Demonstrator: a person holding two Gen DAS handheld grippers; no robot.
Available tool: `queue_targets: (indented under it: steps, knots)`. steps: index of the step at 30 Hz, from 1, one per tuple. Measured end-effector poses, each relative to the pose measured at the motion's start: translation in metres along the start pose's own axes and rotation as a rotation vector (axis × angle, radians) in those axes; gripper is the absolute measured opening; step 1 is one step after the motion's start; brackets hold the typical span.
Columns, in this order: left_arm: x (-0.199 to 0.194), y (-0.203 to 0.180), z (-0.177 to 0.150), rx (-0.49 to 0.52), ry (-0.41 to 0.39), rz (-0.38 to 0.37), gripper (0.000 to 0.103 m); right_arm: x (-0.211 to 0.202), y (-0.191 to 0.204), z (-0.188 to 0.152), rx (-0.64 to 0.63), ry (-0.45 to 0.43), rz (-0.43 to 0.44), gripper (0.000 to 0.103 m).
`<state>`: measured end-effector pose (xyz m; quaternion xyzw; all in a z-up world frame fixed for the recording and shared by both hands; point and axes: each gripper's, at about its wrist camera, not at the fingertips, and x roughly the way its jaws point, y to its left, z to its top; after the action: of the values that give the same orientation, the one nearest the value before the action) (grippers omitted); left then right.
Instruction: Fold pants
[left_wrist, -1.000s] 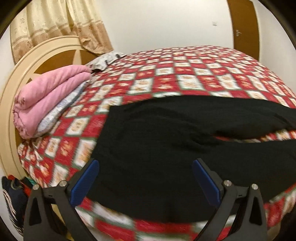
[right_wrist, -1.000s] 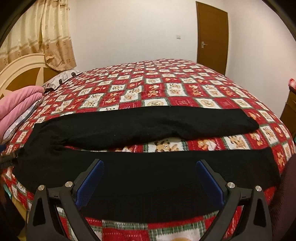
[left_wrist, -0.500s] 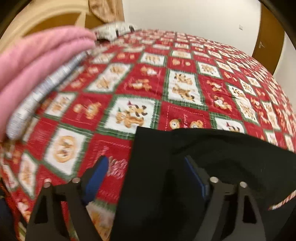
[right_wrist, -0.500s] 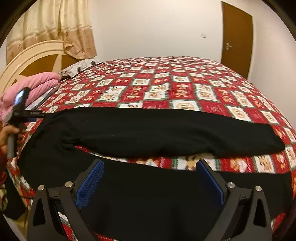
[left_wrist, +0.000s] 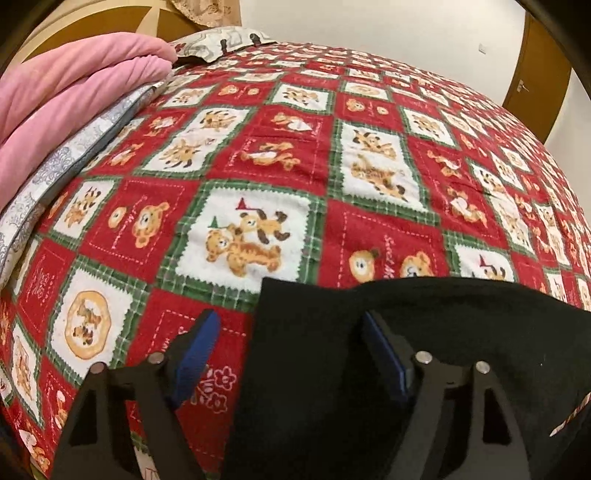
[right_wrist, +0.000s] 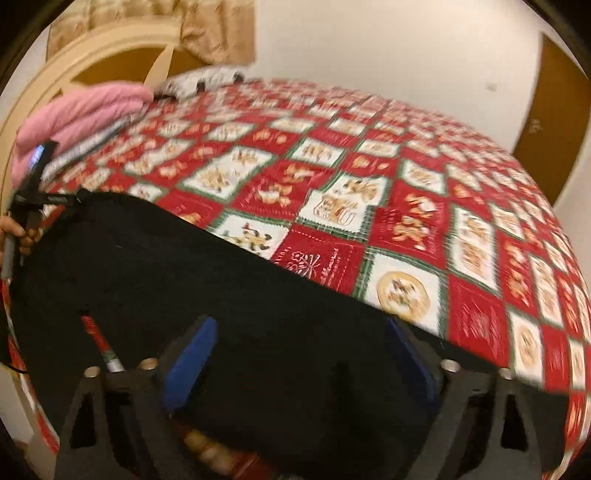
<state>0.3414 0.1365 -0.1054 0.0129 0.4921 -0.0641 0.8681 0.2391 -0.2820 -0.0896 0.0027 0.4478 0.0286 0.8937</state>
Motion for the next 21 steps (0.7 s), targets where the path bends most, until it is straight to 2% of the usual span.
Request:
queue_targets:
  steps: [5,6,8,11,13,14,15,17,19,21]
  knots:
    - [0.0,-0.006,0.0,0.022,-0.021,-0.011,0.064,0.05,-0.01,0.015,-0.087,0.09,0.025,0.084]
    - [0.0,-0.007,0.0,0.028,-0.027,-0.017,0.062,0.059,-0.01,0.015,-0.112,0.108,-0.011,0.084]
    - [0.0,-0.011,0.0,0.047,-0.032,-0.017,0.056,0.069,-0.012,0.015,-0.13,0.101,-0.002,0.083]
    - [-0.001,-0.012,0.001,0.055,-0.045,-0.045,0.044,0.067,-0.015,0.015,-0.105,0.117,0.089,0.057]
    - [-0.001,-0.013,0.001,0.052,-0.048,-0.05,0.04,0.065,-0.01,0.017,-0.11,0.137,0.132,0.016]
    - [-0.002,-0.013,0.001,0.049,-0.048,-0.051,0.038,0.063,-0.007,0.018,-0.105,0.152,0.15,0.009]
    - [-0.003,-0.014,0.003,0.041,-0.048,-0.052,0.036,0.059,-0.002,0.018,-0.107,0.163,0.144,0.007]
    - [-0.006,-0.015,0.003,0.029,-0.05,-0.054,0.026,0.05,0.004,0.019,-0.119,0.157,0.122,0.004]
    - [-0.014,-0.015,0.003,0.014,-0.066,-0.084,0.019,0.026,0.007,0.021,-0.103,0.109,0.106,0.004]
    - [-0.028,-0.015,0.001,0.003,-0.1,-0.1,0.018,0.0,0.006,0.022,-0.073,0.058,0.107,0.004]
